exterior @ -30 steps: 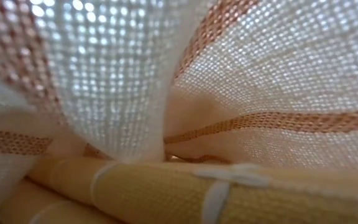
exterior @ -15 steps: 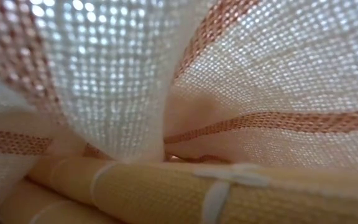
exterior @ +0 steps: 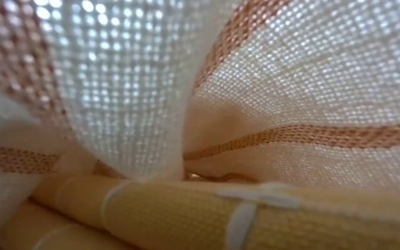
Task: Fold towel
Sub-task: Fold the brown patterned towel
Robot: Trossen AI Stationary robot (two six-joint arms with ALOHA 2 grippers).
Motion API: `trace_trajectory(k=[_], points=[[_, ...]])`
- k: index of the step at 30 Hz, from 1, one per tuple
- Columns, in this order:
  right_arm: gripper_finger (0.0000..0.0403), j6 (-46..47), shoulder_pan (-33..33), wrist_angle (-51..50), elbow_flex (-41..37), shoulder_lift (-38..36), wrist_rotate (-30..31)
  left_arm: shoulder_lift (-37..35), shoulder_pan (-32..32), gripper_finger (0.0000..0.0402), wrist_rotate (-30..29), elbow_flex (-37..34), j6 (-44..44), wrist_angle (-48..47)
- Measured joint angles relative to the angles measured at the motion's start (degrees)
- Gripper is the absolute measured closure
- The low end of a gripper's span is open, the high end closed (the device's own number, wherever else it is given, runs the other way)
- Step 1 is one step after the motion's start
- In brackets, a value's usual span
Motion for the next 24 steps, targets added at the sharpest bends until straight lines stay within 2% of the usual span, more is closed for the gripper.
trace_trajectory(k=[5, 8, 11, 14, 16, 21, 24], points=[[0.0216, -0.01, 0.02, 0.25, 0.0, 1.03, 4.09, 0.0, -0.18, 0.04, -4.32, 0.02, 0.08, -0.22], [0.0237, -0.62, -1.75, 1.4, -0.03, 2.46, 2.62, -0.07, -0.24, 0.04, -4.6, 0.04, 0.09, -0.24], [0.0291, -6.09, -4.03, 6.67, -0.13, 3.72, -0.38, -0.35, -0.31, 0.0401, -4.97, 0.09, 0.07, -0.37], [0.0377, -11.36, -4.94, 10.07, 0.04, 3.98, -0.33, -0.92, -0.39, 0.0401, -5.6, 1.01, 0.87, -0.74], [0.039, -12.38, -4.91, 8.85, 1.33, 3.05, 1.07, -1.46, -0.62, 0.0401, -5.7, 2.95, 1.21, -2.87], [0.0399, -15.22, -1.35, -0.48, 8.22, -0.74, 12.54, -1.79, -1.95, 0.0401, -8.73, 14.41, 1.14, -19.29], [0.04, -21.74, 1.61, -3.66, 13.86, -2.61, 21.15, -1.79, -3.84, 0.0401, -15.27, 23.71, 1.13, -33.01]])
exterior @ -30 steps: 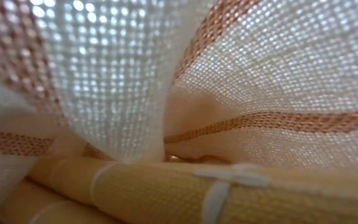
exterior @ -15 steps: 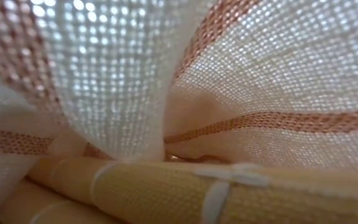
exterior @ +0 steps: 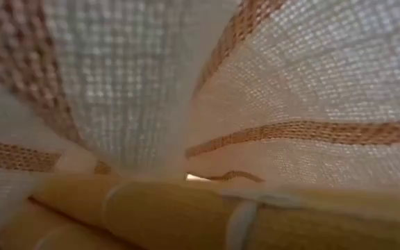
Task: Fold towel
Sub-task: Fold the brown patterned towel
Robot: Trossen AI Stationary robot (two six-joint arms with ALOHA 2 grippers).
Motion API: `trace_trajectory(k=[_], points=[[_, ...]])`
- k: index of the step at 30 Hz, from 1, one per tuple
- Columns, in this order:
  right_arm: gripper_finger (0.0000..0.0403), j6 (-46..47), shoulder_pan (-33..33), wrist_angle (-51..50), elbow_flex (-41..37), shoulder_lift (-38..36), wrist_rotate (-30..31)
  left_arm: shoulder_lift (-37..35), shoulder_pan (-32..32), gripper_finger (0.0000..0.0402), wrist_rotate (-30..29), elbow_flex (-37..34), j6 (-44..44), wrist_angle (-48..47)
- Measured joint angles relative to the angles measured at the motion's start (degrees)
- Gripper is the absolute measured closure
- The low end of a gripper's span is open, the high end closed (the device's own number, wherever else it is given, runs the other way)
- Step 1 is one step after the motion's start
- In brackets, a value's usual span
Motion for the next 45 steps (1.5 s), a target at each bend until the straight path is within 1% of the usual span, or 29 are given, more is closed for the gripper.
trace_trajectory(k=[4, 7, 8, 12, 15, 17, 19, 21, 22, 24, 27, 29, 31, 33, 35, 37, 38, 40, 42, 44, 45], points=[[0.0401, -12.25, 2.65, -1.13, 7.35, -1.89, 7.92, 0.0, -3.04, 0.0401, -12.1, 12.17, 0.1, -16.65], [0.0401, -20.77, 4.2, -1.34, 12.36, -2.46, 13.83, 0.0, -4.74, 0.0401, -18.43, 19.11, 2.87, -24.05], [0.0401, -23.64, 4.78, -1.34, 14.01, -2.56, 16.29, 0.0, -5.02, 0.0401, -19.91, 20.96, 4.5, -25.11], [0.0402, -32.46, 6.54, -1.31, 18.87, -2.88, 27.09, 0.0, -5.51, 0.0401, -24.22, 27.23, 15.52, -24.97], [0.0402, -37.68, 7.26, -1.08, 21.03, -2.95, 35.03, -0.04, -5.56, 0.0401, -29.46, 30.79, 24.04, -24.61], [0.0402, -40.59, 7.39, -1.1, 21.33, -3.09, 36.2, -0.07, -5.56, 0.0401, -32.7, 32.01, 32.41, -22.87], [0.0402, -42.79, 7.51, -1.12, 20.99, -2.86, 36.17, -0.07, -5.56, 0.0401, -35.18, 32.01, 43.06, -19.34], [0.0402, -41.84, 7.75, -1.18, 19.75, -2.13, 36.17, -0.07, -5.58, 0.0401, -35.13, 30.31, 55.22, -14.73], [0.0403, -40.66, 8.03, -1.34, 18.8, -1.61, 36.16, -0.07, -5.62, 0.0401, -35.1, 28.8, 58.83, -12.3], [0.0403, -37.88, 8.63, -1.71, 16.11, -0.53, 36.03, 0.03, -5.62, 0.0401, -34.67, 26.23, 60.7, -9.77], [0.0403, -29.33, 9.34, -1.73, 11.5, 0.64, 35.61, -0.1, -5.74, 0.0401, -34.41, 22.63, 55.17, -8.01], [0.0403, -20.8, 9.75, -1.63, 8.39, 0.91, 33.37, -0.13, -5.91, 0.0401, -32.48, 19.83, 48.79, -7.32], [0.0403, -10.99, 9.86, -1.62, 5.33, 1.0, 29.16, 0.01, -5.95, 0.0401, -29.61, 16.21, 41.44, -6.77], [0.0403, -0.53, 9.82, -1.83, 2.26, 1.0, 23.65, 0.17, -6.0, 0.0401, -25.85, 12.02, 33.77, -5.04], [0.0403, 10.02, 9.34, -3.39, -0.01, 1.0, 15.96, 0.22, -5.67, 0.0401, -20.27, 7.52, 26.2, -2.58], [0.0403, 19.19, 8.5, -4.91, -1.93, 0.97, 6.22, 0.28, -5.18, 0.0401, -14.19, 2.88, 21.03, 2.56], [0.0403, 22.89, 8.21, -5.22, -2.91, 1.03, 1.28, 0.28, -5.01, 0.0401, -11.31, 0.57, 19.88, 6.28], [0.0403, 27.36, 7.95, -5.01, -4.73, 1.25, -7.53, 0.28, -4.66, 0.0401, -6.57, -3.68, 19.68, 15.37], [0.0403, 30.87, 8.04, -4.76, -6.13, 1.51, -14.89, 0.28, -4.58, 0.0401, -3.04, -7.51, 20.47, 25.44], [0.0403, 33.67, 8.13, -4.08, -7.49, 1.57, -19.8, 0.28, -4.2, 0.0401, 0.96, -11.42, 20.33, 36.41], [0.0401, 34.47, 8.1, -3.07, -8.2, 1.65, -20.77, 0.28, -3.93, 0.0401, 2.88, -13.32, 19.57, 41.28]])
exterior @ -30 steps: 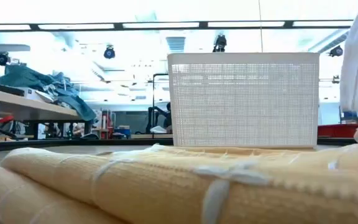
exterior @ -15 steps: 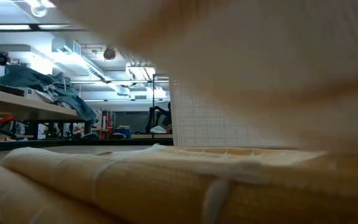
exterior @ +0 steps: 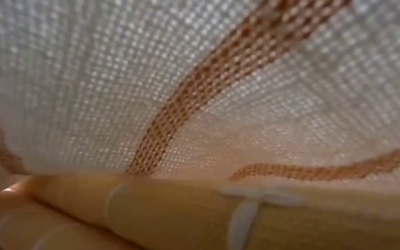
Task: Fold towel
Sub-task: Fold the brown patterned towel
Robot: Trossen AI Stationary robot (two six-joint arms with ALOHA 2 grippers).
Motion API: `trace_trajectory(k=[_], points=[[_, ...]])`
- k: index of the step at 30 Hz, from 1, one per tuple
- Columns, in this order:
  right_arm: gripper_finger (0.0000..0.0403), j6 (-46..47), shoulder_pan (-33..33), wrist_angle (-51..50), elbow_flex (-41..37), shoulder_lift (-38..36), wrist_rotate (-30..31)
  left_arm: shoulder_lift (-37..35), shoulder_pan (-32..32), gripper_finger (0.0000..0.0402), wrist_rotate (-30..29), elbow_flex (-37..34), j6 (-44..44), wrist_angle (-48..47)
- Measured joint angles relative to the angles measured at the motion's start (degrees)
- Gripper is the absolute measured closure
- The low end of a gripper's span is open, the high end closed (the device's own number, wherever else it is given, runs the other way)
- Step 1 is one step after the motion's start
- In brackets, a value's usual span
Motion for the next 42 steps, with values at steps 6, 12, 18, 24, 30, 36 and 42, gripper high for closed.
trace_trajectory(k=[6, 12, 18, 24, 30, 36, 42], points=[[0.035, -1.39, 0.1, 6.5, -1.04, 0.09, -5.49, 0.0, 0.85, 0.0365, 9.03, -7.01, -11.79, 14.51], [0.0271, -4.51, 0.88, 9.22, 1.54, 0.09, -5.91, -0.02, 0.84, 0.032, 7.67, -8.29, -17.49, 13.35], [0.0225, -2.06, 0.86, 4.49, 1.86, 0.13, -4.38, -0.32, 1.27, 0.0306, -3.94, -10.54, -21.44, 10.6], [0.0204, 4.13, 0.84, 2.78, -1.82, 0.22, -2.77, -0.31, 3.37, 0.0305, -4.71, -16.72, -27.51, 13.66], [0.0191, 6.33, 0.88, 4.43, -4.37, 0.22, -3.23, -0.31, 5.34, 0.0289, -6.4, -20.12, -31.07, 13.67], [0.019, 6.31, 0.88, 5.98, -5.31, 0.22, -3.25, -1.23, 5.67, 0.0267, 2.17, -17.02, -33.12, 9.92], [0.019, 5.81, 0.86, 6.34, -5.44, 0.26, -2.86, -1.01, 4.82, 0.0279, 4.61, -7.15, -42.18, -13.88]])
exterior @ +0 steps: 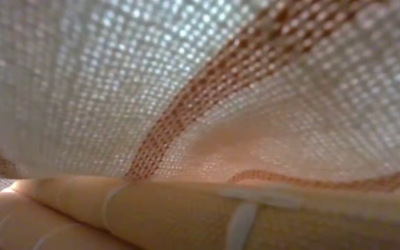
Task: Fold towel
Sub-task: Fold the brown patterned towel
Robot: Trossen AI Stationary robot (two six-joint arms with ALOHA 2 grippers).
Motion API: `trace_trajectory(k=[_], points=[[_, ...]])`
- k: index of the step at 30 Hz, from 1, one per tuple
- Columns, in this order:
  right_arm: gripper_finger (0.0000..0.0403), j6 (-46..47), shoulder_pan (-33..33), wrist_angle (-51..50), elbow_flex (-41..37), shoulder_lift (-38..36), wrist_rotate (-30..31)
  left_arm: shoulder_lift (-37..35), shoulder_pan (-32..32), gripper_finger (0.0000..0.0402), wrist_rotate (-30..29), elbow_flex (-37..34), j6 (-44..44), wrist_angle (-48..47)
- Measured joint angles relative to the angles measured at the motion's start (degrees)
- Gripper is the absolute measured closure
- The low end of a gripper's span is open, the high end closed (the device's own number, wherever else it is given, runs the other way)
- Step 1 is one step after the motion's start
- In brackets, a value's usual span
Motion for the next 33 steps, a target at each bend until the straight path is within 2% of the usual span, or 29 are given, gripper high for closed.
trace_trajectory(k=[2, 5, 15, 20, 26, 28, 31, 33], points=[[0.019, -0.1, 0.0, 0.06, -0.02, 0.37, 0.76, 0.66, 0.12, 0.0285, 2.56, 2.01, -1.78, -5.18], [0.0189, -0.55, 0.0, 0.41, -0.04, 0.86, 1.15, 1.78, 1.08, 0.0287, 5.51, 2.4, -2.65, -7.18], [0.019, -0.68, 0.0, 0.9, -0.04, 1.71, 1.14, 2.17, 2.95, 0.0279, 7.11, -3.36, -3.03, 0.49], [0.0188, -0.66, 0.0, 0.88, -0.04, 1.69, 1.15, 2.01, 2.83, 0.0287, 6.89, -3.63, -2.64, 2.46], [0.0191, -1.89, -0.02, 0.84, -0.04, 1.69, 1.88, 2.75, 3.58, 0.0307, 1.59, -5.61, 7.62, 13.15], [0.0194, -1.3, -0.02, 0.86, -0.04, 1.69, 3.11, 2.76, 4.14, 0.0327, 0.67, -6.56, 12.43, 18.11], [0.0197, -0.29, -0.02, 0.82, -0.04, 1.69, 4.16, 2.84, 4.06, 0.0383, -3.61, -7.39, 19.01, 24.35], [0.0198, 0.09, -0.22, 0.31, -0.04, 1.69, 4.33, 2.37, 3.2, 0.0393, -7.84, -7.27, 21.63, 25.53]])
